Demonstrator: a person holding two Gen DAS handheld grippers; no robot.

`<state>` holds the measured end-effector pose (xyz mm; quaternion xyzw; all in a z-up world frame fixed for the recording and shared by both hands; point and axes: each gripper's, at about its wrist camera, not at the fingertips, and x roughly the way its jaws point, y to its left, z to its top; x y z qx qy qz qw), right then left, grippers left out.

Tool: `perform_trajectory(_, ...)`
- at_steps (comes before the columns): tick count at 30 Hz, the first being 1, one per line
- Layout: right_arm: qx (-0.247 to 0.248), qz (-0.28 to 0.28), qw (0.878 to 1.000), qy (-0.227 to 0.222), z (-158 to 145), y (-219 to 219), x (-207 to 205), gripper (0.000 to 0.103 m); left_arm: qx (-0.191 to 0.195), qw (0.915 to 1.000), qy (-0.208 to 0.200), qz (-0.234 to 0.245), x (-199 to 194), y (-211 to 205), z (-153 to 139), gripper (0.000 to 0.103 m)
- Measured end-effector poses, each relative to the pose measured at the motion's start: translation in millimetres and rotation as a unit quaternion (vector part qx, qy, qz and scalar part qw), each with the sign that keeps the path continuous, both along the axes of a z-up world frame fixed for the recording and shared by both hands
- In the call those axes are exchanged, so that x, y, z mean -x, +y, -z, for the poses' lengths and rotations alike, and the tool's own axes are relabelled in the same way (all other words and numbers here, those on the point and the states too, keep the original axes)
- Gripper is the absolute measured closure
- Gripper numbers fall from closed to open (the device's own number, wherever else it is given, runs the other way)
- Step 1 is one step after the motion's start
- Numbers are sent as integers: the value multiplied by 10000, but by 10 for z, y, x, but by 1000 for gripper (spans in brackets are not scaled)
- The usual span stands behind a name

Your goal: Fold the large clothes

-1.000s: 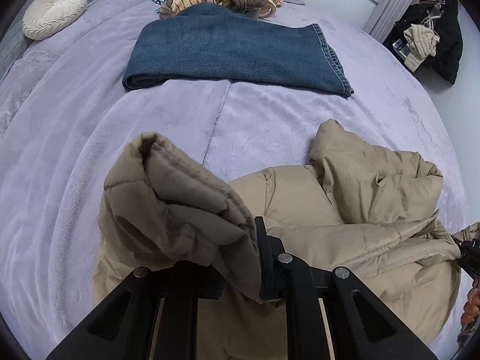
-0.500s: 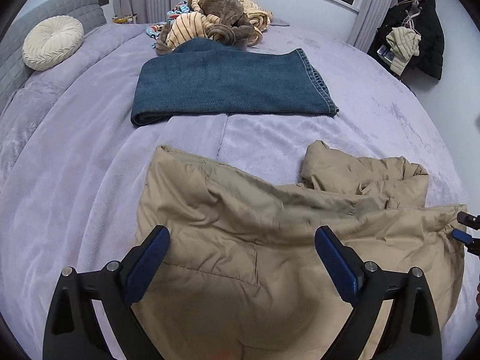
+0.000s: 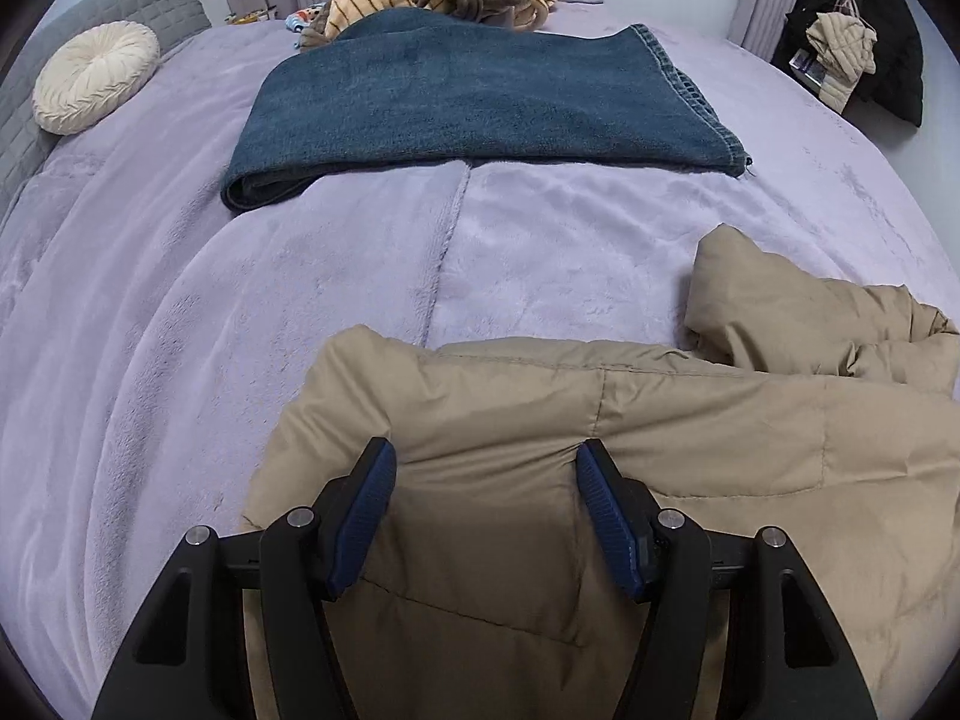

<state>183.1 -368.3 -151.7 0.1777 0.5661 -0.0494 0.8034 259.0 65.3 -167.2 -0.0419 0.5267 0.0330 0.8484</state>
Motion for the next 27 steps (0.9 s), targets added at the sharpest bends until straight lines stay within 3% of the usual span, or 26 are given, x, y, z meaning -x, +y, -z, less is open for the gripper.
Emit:
perform_trajectory(8,37,121,9999,-5,227,-78,-224,103,84,10000,6,33,-195,-46,173,36)
perform_trajectory(13,51,86,9999,100,101,-87,-220,101,-58,9998,173,17,-159,-20,28,35)
perform_trajectory(17,81,-67,9999,49,-136,-39,-88,88,-409,9988,274,60,-47,-19,-186,35)
perform_trajectory(19,-29,-55,10000,-26,-244,-37,10,67,-392,9988,286,71,44,-6,-298,35)
perform_trajectory(20,-121,-29,9999,-68,-298,-38,77,62,-387,9988,301,69,87,-7,-345,34)
perform_trajectory(21,-197,4,9997,-110,-352,-32,149,58,-389,9987,326,67,131,-10,-390,29)
perform_trajectory(22,-250,14,9996,-134,-393,-16,205,58,-390,9987,326,48,178,-18,-441,17)
perform_trajectory(27,-482,-2,9987,-171,-572,98,512,49,-201,9992,331,10,432,-68,-660,14)
